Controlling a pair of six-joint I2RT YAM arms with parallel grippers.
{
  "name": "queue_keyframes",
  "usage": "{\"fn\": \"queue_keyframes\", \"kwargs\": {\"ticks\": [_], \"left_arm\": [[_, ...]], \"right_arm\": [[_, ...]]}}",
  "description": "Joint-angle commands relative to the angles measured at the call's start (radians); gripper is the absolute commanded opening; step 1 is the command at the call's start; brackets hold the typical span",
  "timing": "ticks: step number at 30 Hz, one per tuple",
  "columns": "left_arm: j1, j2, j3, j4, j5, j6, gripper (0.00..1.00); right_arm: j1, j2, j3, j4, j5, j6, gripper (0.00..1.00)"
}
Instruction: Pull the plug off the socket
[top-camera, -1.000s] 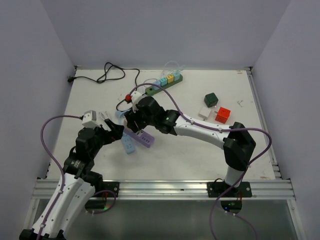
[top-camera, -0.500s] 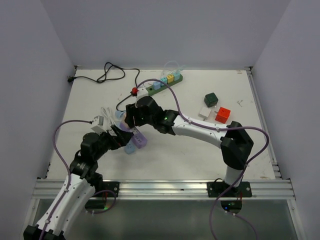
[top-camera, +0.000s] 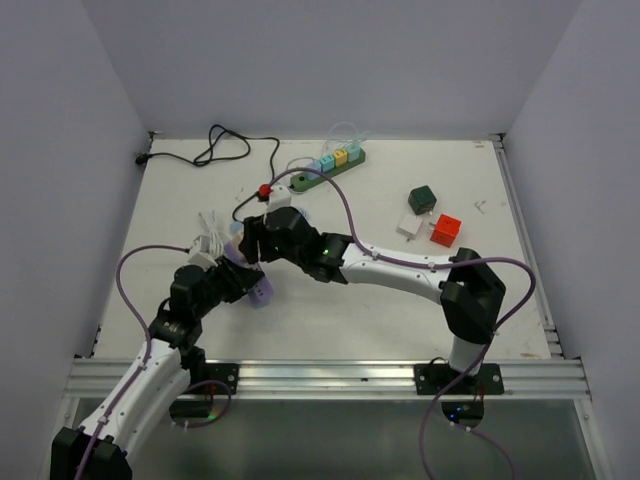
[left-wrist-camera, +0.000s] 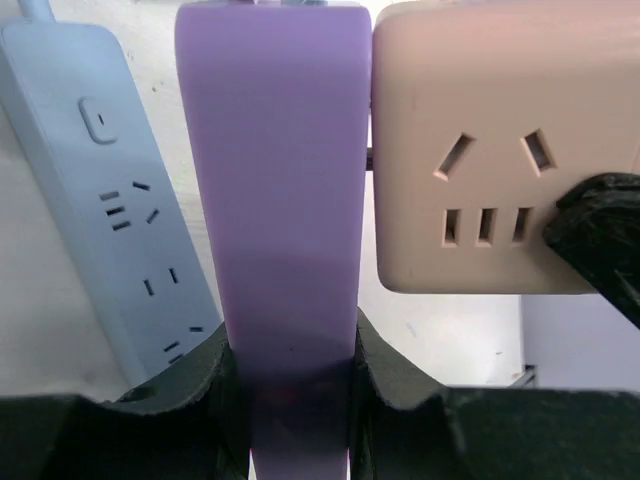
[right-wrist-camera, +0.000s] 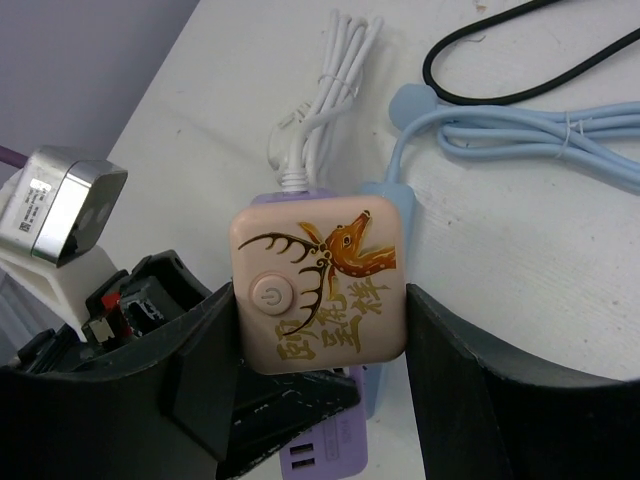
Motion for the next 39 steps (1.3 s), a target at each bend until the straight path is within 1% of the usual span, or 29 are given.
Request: {"fn": "queue_keyframes", "kwargs": {"ticks": [1,3,6,11,15,18,19,20,21,22,24,25,26,27,28,29,31,32,35,39], "left_arm": [[-0.014,-0.012,-0.009,0.057,0.018,-0.015,0.13],[-0.013,-0.014,-0.018,0.051,0.008,-0.064,0.04],[-0.011,-0.014,-0.038,0.064,0.008,-0.125,0.0],[-0.002,-0.002,-0.056,0.09,0.019,-0.207,0.0],[0.021,0.014,-0.035,0.057,0.008,-0.201,0.0],[0.044,0.012,-0.01,0.041,-0.005,-0.185,0.0],[0.052,0.014,0.006,0.008,-0.011,-0.178,0.0],[0.059,0.012,0.023,-0.003,-0.028,-0.147,0.0],[0.061,0.011,0.048,-0.052,-0.054,-0.126,0.0],[0.061,0.008,0.098,-0.076,-0.123,-0.101,0.0],[0.061,0.0,0.169,-0.156,-0.206,-0.044,0.0],[0.061,0.002,0.19,-0.179,-0.291,-0.029,0.0],[0.061,0.005,0.207,-0.201,-0.329,-0.009,0.02],[0.062,0.012,0.241,-0.233,-0.359,0.002,0.06],[0.062,0.021,0.261,-0.257,-0.433,0.009,0.11],[0.062,0.035,0.281,-0.288,-0.471,0.011,0.16],[0.062,0.087,0.324,-0.35,-0.569,0.011,0.18],[0.062,0.121,0.33,-0.362,-0.59,0.006,0.2],[0.075,0.156,0.304,-0.348,-0.588,-0.023,0.21],[0.098,0.186,0.205,-0.194,-0.527,-0.058,0.22]], "right_arm": [[0.007,-0.098,-0.01,0.159,0.093,0.004,0.07],[0.007,-0.125,-0.033,0.179,0.128,-0.021,0.07],[0.007,-0.179,-0.082,0.203,0.159,-0.042,0.07],[0.007,-0.244,-0.156,0.237,0.22,-0.056,0.06],[0.009,-0.308,-0.211,0.278,0.26,-0.068,0.06],[0.006,-0.351,-0.226,0.278,0.28,-0.077,0.06],[0.004,-0.36,-0.229,0.269,0.288,-0.085,0.06],[0.001,-0.371,-0.229,0.257,0.303,-0.093,0.06],[-0.003,-0.38,-0.232,0.234,0.314,-0.093,0.07],[-0.023,-0.408,-0.254,0.226,0.314,-0.091,0.07],[-0.072,-0.438,-0.307,0.217,0.297,-0.065,0.08],[-0.097,-0.472,-0.327,0.213,0.28,-0.048,0.08],[-0.124,-0.489,-0.349,0.2,0.259,-0.007,0.08],[-0.184,-0.507,-0.393,0.196,0.214,0.011,0.09],[-0.209,-0.538,-0.416,0.193,0.203,0.031,0.09],[-0.23,-0.558,-0.438,0.19,0.202,0.033,0.09],[-0.281,-0.599,-0.487,0.174,0.193,0.022,0.1],[-0.299,-0.61,-0.498,0.165,0.186,0.021,0.1],[-0.365,-0.639,-0.55,0.142,0.145,0.028,0.11],[-0.439,-0.673,-0.628,0.145,0.104,0.042,0.12]]}}
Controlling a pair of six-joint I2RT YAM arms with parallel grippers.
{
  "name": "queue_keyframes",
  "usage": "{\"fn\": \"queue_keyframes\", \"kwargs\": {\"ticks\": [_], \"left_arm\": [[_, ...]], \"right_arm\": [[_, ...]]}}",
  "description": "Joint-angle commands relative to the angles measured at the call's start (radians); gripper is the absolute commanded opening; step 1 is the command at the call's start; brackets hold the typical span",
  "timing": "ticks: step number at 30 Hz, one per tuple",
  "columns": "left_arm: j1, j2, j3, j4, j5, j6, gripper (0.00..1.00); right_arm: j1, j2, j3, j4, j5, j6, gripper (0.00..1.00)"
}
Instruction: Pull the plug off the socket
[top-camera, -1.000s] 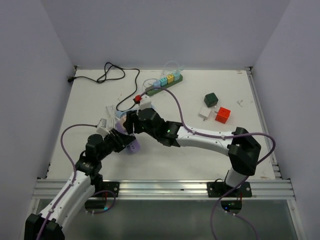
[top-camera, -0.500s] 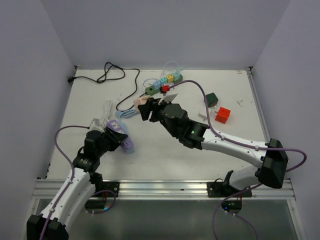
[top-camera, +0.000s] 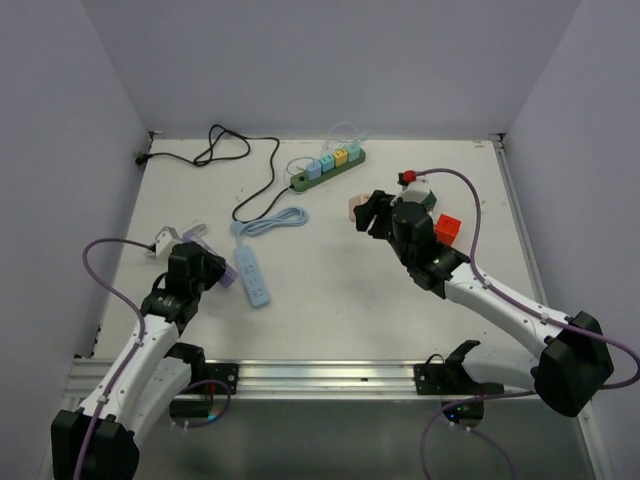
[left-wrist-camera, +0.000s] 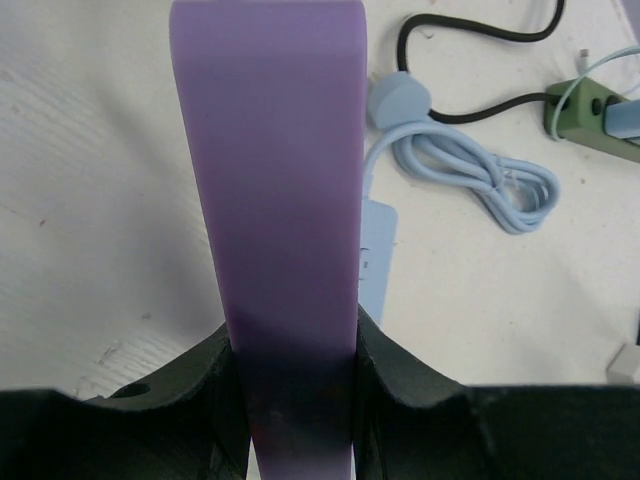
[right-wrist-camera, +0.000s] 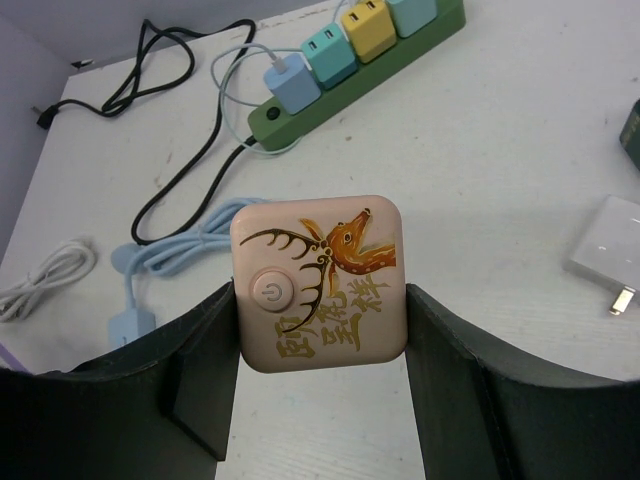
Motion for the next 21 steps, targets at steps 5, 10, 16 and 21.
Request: {"fn": "queue_keyframes", "kwargs": {"ticks": [5,10,16,21], "left_arm": [[0.068,0.033,-0.115,0.195,0.097,-0.066,0.23],[0.068,-0.025,-0.244,0.304,0.201,-0.104,0.27],[0.068,-0.078,-0.278,0.271,0.229,-0.082,0.38],[0.068,-0.088,-0.291,0.222,0.246,-0.067,0.62]], "right_arm": [[-0.073,-0.069,-0.052,0.026,-0.093,0.017,0.13],[-0.095,-0.078,-0.051,0.027,-0.108,0.006,0.15],[-0.109,-0.072,-0.066,0.031,-0.108,0.004,0.16],[-0.13,-0.055,-0.08,0.026,-0.09,-0.005,0.19]]}}
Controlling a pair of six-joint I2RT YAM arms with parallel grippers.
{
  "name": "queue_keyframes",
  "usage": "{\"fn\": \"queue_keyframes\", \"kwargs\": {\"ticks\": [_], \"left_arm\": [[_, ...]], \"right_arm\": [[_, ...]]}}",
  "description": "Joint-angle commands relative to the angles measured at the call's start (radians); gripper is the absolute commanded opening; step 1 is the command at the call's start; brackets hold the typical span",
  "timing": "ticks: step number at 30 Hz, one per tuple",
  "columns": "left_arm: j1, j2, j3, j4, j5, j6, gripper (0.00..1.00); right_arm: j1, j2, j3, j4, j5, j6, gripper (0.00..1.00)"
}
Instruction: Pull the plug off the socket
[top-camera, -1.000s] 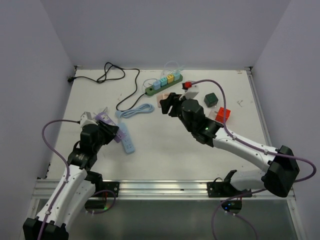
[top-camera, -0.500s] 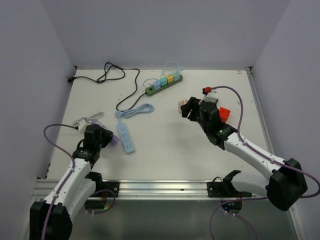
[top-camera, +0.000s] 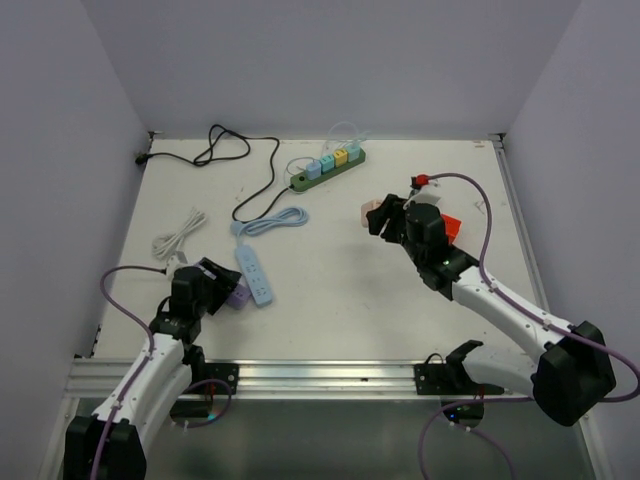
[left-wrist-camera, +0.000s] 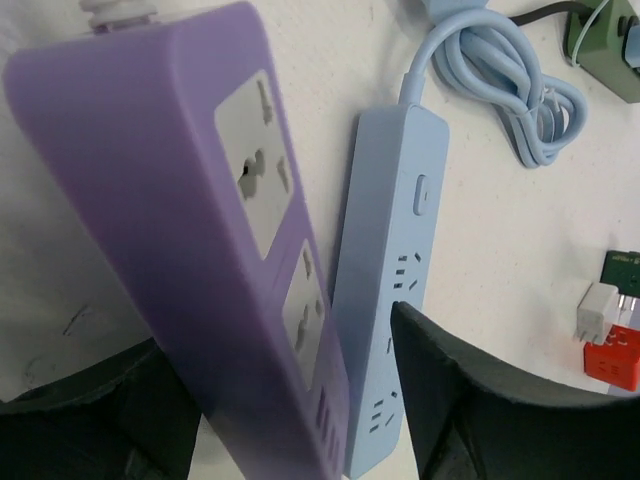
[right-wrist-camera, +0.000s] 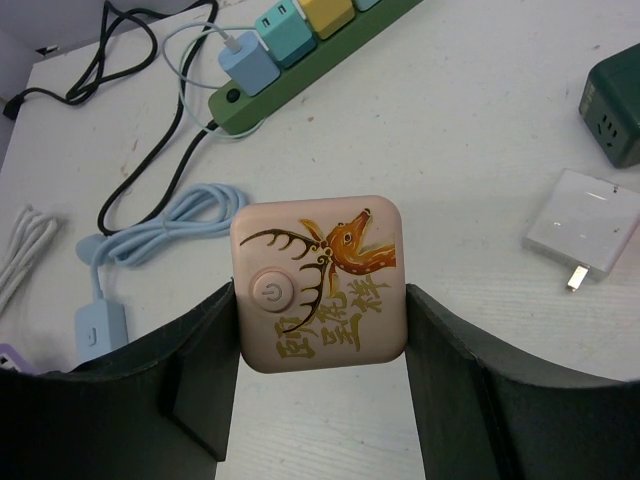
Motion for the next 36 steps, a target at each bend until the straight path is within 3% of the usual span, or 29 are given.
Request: {"fn": "queue_keyframes", "kwargs": {"ticks": [1,4,7,19,26,30,36], "left_arm": [[0.005,-0.012,0.0,0.003,0.02,0.01,0.76],[0.005,-0.01,0.039,-0.083,-0.02,0.021,0.93],[0.005,-0.012,0.092,-0.165,-0.049,0.038,1.0],[0.005,-0.186,0.208,-0.405,0.01,0.035,1.0],[0.005,-0.237,0.319,-0.459,0.03,0.041,0.99],[0.002,-0.237,0.326,-0.432,0.033,0.081,0.99],[0.005,-0.194,0.326,-0.263,0.122,0.162,0.99]], "right_arm": [[-0.019,-0.005,-0.007,0.047,0.014,-0.009,0.19],[-0.039,0.003,-0.019,0.051,0.008,-0.004,0.21],[-0.062,0.002,-0.033,0.057,-0.003,0.005,0.22],[-0.172,-0.037,-0.084,0.051,-0.067,0.02,0.25],[-0.327,-0.018,-0.114,0.028,-0.142,0.069,0.26],[-0.385,0.0,-0.131,0.014,-0.156,0.08,0.27],[-0.448,0.041,-0.182,0.034,-0.208,0.117,0.31]]}}
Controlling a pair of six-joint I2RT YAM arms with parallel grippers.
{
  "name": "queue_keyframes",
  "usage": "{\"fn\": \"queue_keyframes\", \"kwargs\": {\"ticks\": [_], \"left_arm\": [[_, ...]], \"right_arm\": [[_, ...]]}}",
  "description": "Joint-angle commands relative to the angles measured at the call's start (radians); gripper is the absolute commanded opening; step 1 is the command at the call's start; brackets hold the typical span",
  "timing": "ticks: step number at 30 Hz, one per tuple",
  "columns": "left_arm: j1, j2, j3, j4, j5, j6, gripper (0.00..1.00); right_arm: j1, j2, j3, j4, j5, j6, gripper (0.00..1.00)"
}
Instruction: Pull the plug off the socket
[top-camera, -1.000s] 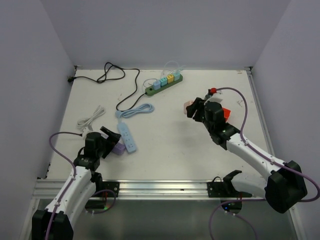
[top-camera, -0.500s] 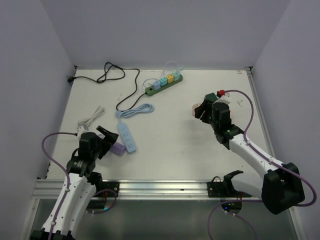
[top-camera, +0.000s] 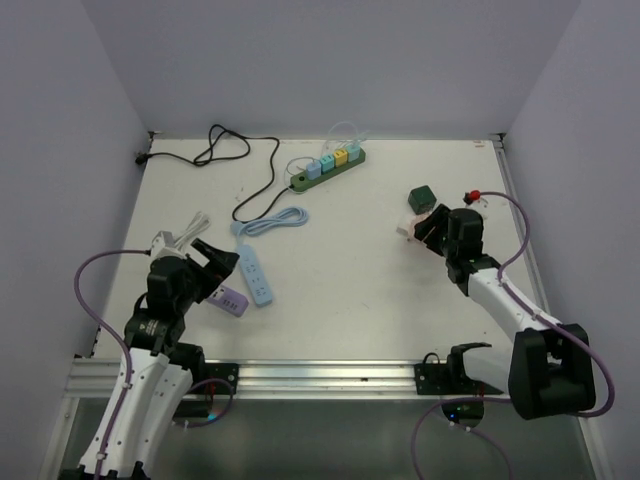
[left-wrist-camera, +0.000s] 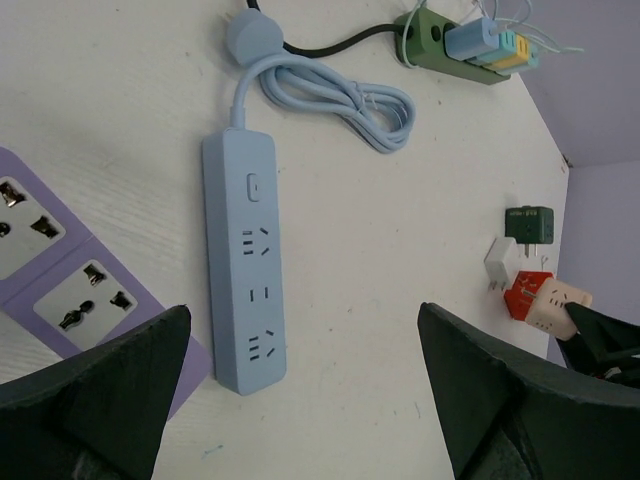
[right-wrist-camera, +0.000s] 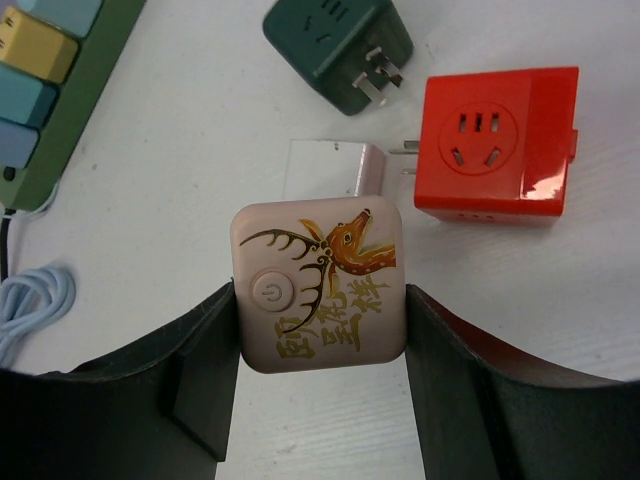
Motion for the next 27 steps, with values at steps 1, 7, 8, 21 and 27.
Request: {"fn": "queue_keyframes", "kwargs": {"ticks": [1,7,8,21,27], "left_arm": [[0.004,0.062,0.068,0.148,0.065,0.102,1.0],[0.005,0.235,0.301,0.15,0.073,0.262,1.0],[0.005,0.25,0.319,0.156,0.077,0.277,1.0],[0.001,0.355,0.398,0.196,0.067,0.452,1.0],[-0.001,0.286,0.309,0.236,-0.007,0.49,1.0]], "right_arm": [[-0.029,0.021,-0.032,0.051,-0.055,0.045,0.31],[-0.055,0.09,-0.071,0.115,-0.091,0.063,0.34],[-0.059,0.102,-0.071,0.123,-0.094,0.065,0.34],[-0.171,0.294,0.0,0.194,-0.186,0.079,0.6],[-0.174,0.259,-0.009,0.142,-0.166,0.062,0.7]]}}
